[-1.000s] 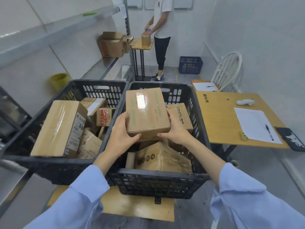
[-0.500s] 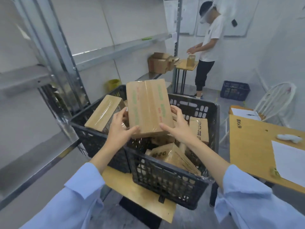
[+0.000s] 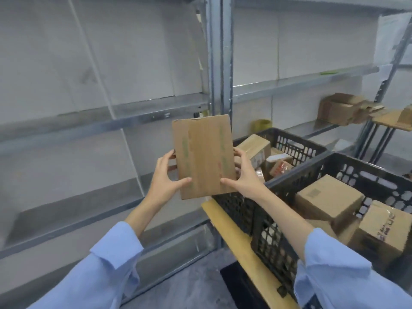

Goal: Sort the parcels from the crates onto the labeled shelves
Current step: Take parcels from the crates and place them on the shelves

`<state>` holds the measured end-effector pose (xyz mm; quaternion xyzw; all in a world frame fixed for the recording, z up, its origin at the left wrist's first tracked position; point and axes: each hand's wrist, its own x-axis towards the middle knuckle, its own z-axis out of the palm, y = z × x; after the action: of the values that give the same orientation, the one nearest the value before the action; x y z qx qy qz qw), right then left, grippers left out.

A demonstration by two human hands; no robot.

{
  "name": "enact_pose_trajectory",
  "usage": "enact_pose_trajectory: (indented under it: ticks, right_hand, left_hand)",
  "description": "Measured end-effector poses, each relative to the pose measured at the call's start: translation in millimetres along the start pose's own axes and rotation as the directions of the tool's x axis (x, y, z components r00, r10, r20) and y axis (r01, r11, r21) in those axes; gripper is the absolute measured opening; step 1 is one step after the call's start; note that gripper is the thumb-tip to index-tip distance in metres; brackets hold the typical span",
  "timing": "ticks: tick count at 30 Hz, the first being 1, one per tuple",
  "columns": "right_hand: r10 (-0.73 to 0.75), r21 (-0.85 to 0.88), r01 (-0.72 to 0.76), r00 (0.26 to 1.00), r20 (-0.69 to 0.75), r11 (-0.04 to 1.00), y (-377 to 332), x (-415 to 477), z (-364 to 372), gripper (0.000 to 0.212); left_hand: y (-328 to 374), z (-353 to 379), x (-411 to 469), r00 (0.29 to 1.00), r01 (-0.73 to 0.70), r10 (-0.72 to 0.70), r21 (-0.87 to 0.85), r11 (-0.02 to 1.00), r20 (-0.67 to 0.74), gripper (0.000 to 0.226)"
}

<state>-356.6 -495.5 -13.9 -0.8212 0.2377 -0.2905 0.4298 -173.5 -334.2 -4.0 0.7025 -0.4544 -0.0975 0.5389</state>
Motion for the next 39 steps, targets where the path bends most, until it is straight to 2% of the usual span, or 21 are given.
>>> enact_pose_trajectory:
  ticks: [4, 8, 11, 18, 21, 24, 26, 28, 30, 31, 34, 39]
  right_hand:
    - [-0.099, 0.084, 0.093, 0.993, 0.068, 0.992, -23.4, 23.7, 53.9, 0.084]
    - [-0.154, 0.186, 0.122, 0.974, 0.166, 0.975, -50.7, 34.7, 99.1, 0.092]
    - [-0.183, 0.168, 0.145, 0.953, 0.24, 0.975, -71.6, 39.2, 134.2, 0.089]
    - [-0.229, 0.3, 0.112, 0.893, 0.387, 0.947, -122.6, 31.5, 208.9, 0.076]
    - [-0.252, 0.36, 0.088, 0.864, 0.437, 0.929, -144.6, 22.9, 235.8, 0.066]
    - [-0.252, 0.369, 0.071, 0.844, 0.473, 0.927, -168.0, 13.5, 259.8, 0.053]
    - [-0.264, 0.377, 0.068, 0.826, 0.498, 0.924, -181.0, 8.7, 275.0, 0.05]
    - [-0.291, 0.41, 0.058, 0.793, 0.534, 0.91, -191.8, 3.6, 287.9, 0.053]
    - [-0.322, 0.412, 0.07, 0.748, 0.581, 0.908, -201.8, -2.8, 300.9, 0.071]
    - [-0.339, 0.394, 0.101, 0.726, 0.599, 0.913, -206.7, -6.9, 308.7, 0.077]
    - [-0.382, 0.359, 0.182, 0.672, 0.634, 0.915, -221.9, -22.9, 332.2, 0.078]
    - [-0.41, 0.371, 0.208, 0.659, 0.631, 0.905, -246.6, -50.3, 375.4, 0.087]
  left_hand:
    - [-13.7, -57.3, -26.0, 0.992, 0.052, -0.049, 0.024, 0.998, -0.118, 0.079]
    - [-21.5, -107.8, -50.3, 0.972, 0.089, -0.074, 0.059, 0.994, -0.222, 0.092]
    - [-25.7, -139.7, -73.7, 0.958, 0.129, -0.103, 0.083, 0.988, -0.269, 0.097]
    - [-30.8, -211.3, -134.5, 0.881, 0.212, -0.132, 0.13, 0.969, -0.454, 0.091]
    - [-28.1, -239.7, -157.9, 0.851, 0.238, -0.137, 0.14, 0.961, -0.507, 0.081]
    - [-25.9, -263.8, -176.9, 0.813, 0.269, -0.143, 0.146, 0.952, -0.565, 0.072]
    - [-27.4, -278.7, -191.4, 0.788, 0.282, -0.154, 0.126, 0.951, -0.596, 0.074]
    - [-28.0, -292.1, -205.8, 0.775, 0.28, -0.158, 0.108, 0.954, -0.612, 0.089]
    - [-31.0, -305.2, -221.1, 0.761, 0.299, -0.161, 0.121, 0.946, -0.628, 0.094]
    - [-31.9, -311.2, -229.3, 0.752, 0.317, -0.17, 0.123, 0.94, -0.637, 0.089]
    - [-36.3, -329.8, -254.2, 0.731, 0.299, -0.164, 0.096, 0.949, -0.662, 0.078]
    - [-44.3, -365.7, -301.3, 0.699, 0.278, -0.167, 0.048, 0.959, -0.696, 0.063]
